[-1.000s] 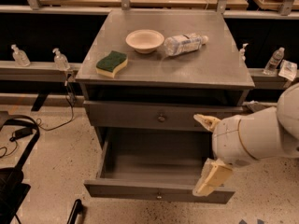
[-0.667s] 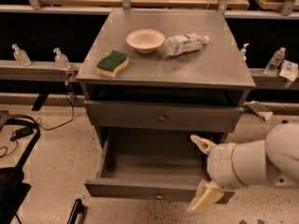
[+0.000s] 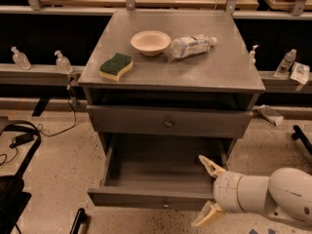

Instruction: Close middle drawer

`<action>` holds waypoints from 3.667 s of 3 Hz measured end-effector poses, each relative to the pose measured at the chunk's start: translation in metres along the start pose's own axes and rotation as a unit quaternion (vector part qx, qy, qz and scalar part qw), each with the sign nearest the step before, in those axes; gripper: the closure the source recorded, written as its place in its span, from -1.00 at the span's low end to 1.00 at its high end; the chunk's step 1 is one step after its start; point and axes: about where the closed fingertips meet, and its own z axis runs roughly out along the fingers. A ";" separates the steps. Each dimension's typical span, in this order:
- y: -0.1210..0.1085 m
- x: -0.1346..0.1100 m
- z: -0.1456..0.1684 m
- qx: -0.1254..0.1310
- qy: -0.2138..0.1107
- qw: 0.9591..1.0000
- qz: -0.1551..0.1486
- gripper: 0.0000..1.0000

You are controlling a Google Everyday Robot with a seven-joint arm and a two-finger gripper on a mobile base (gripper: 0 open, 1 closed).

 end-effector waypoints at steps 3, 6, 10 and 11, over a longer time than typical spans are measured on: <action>0.014 0.058 0.053 -0.015 0.018 0.999 -0.024 -1.00; 0.006 0.146 0.151 0.018 0.054 0.998 -0.010 -1.00; -0.042 0.171 0.177 0.038 0.068 0.997 0.001 -1.00; -0.052 0.173 0.180 0.043 0.069 0.997 0.003 -1.00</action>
Offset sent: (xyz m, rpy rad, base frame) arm 0.0192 -0.0071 -0.0469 -0.0329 -0.0259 0.0669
